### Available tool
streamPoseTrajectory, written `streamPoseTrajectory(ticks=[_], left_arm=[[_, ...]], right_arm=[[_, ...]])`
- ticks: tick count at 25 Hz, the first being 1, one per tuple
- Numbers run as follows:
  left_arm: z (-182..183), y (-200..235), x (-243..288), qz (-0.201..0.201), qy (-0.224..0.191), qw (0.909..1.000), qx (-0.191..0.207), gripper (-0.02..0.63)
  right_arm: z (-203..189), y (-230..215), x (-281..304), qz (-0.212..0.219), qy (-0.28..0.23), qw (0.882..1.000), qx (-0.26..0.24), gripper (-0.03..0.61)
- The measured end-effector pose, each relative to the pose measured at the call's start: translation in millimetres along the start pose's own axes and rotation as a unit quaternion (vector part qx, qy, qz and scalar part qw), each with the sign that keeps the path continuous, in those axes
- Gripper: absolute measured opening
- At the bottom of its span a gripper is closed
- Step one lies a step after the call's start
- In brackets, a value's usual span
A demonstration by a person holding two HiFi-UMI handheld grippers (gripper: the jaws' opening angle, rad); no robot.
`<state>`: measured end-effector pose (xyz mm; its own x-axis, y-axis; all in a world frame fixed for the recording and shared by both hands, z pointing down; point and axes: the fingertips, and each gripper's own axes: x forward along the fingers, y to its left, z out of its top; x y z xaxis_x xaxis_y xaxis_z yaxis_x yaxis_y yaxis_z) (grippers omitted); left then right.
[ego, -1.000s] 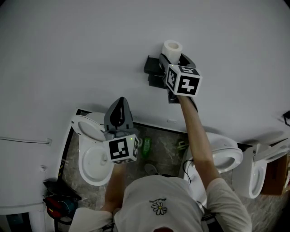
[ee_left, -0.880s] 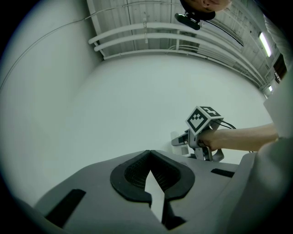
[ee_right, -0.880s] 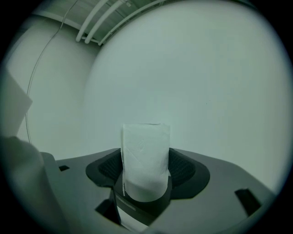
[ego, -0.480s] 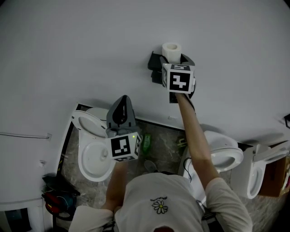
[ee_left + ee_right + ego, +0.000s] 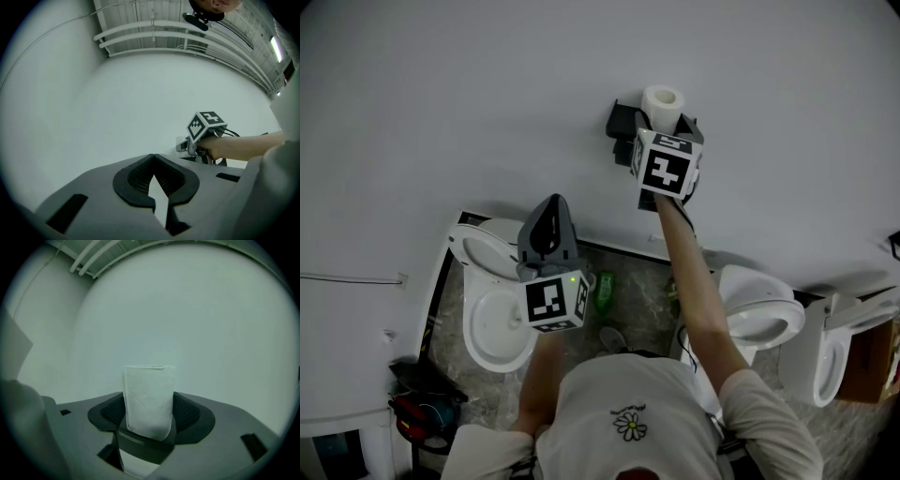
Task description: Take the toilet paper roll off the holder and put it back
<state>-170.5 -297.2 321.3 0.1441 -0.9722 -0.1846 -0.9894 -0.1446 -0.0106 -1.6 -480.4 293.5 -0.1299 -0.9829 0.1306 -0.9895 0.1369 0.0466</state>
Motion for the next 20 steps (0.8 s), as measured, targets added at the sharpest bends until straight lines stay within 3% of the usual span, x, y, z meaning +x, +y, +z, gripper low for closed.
streamPoseTrajectory(ticks=[20], left_arm=[[5.6,6.0,0.0,0.004,-0.003,1.0,0.005,0.017]], right_arm=[[3.0,-4.4,-6.5,0.006,-0.031,0.999,0.025,0.305]])
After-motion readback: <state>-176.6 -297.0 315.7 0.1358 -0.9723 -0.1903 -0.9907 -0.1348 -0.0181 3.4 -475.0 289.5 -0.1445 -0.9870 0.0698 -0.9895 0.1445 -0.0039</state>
